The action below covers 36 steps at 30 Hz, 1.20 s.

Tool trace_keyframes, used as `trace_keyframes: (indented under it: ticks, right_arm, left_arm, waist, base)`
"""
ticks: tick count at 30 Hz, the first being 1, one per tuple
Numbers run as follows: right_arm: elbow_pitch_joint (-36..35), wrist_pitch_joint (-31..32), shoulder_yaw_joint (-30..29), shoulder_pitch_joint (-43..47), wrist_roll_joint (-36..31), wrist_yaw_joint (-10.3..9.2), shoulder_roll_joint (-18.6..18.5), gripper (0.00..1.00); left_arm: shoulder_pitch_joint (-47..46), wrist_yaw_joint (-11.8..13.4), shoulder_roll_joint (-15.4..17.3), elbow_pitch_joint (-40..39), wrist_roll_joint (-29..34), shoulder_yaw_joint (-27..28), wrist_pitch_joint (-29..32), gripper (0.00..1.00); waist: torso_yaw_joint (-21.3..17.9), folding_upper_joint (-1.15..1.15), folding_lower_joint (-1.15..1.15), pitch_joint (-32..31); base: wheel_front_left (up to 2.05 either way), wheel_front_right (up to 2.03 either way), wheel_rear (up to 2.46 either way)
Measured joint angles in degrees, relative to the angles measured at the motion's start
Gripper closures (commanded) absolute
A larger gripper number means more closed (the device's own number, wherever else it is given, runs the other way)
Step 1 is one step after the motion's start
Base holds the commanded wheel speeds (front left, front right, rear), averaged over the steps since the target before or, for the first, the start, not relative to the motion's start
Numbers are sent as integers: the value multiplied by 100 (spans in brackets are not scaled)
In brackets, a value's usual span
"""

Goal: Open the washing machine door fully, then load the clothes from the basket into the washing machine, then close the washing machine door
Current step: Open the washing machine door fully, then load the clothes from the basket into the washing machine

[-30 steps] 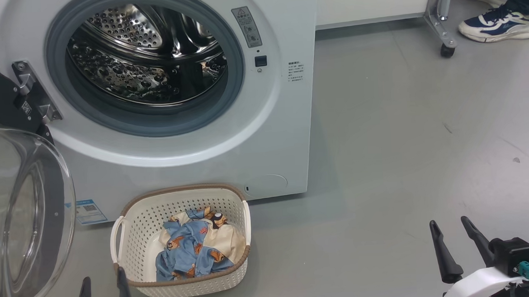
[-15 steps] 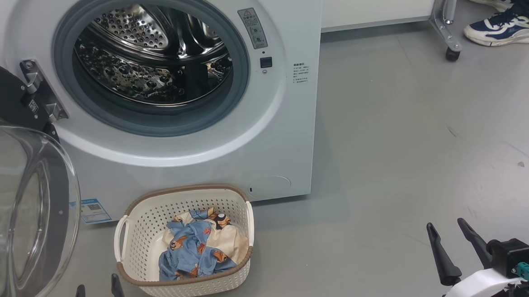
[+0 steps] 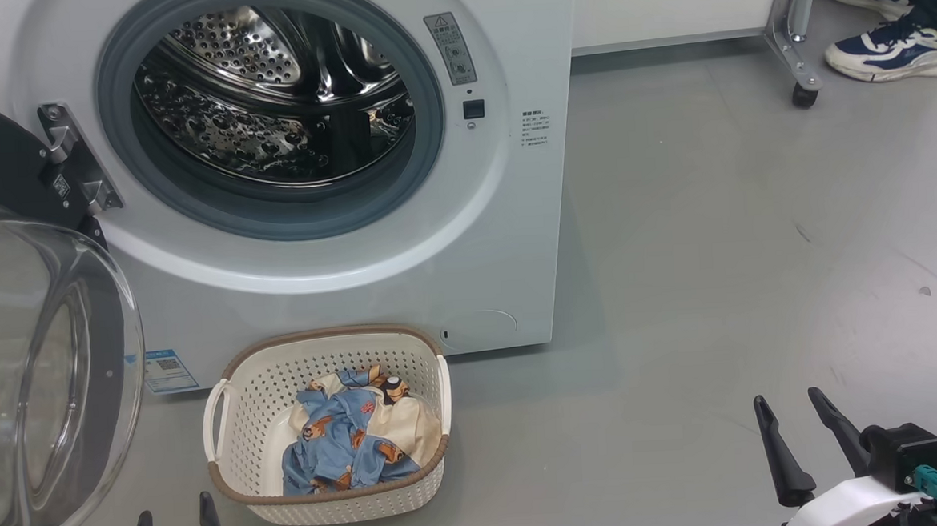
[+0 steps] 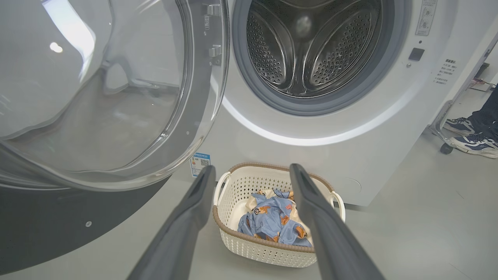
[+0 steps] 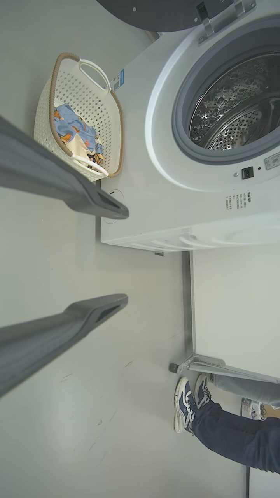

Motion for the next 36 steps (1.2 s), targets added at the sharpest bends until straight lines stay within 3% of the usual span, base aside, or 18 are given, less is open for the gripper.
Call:
trace_keyframes:
  ticks: [15, 36]
  right_arm:
    - [5, 0, 0, 0, 7, 0, 1, 0]
    - [10, 0, 1, -1, 14, 0, -11, 0]
  left_arm:
    - [2, 0, 0, 34, 49, 13, 1, 0]
    - [1, 55, 0, 15, 58, 76, 0, 0]
  waist:
    - [-33, 0, 0, 47]
    - [-25, 0, 0, 80]
  base:
    - [29, -29, 0]
    - [80, -80, 0]
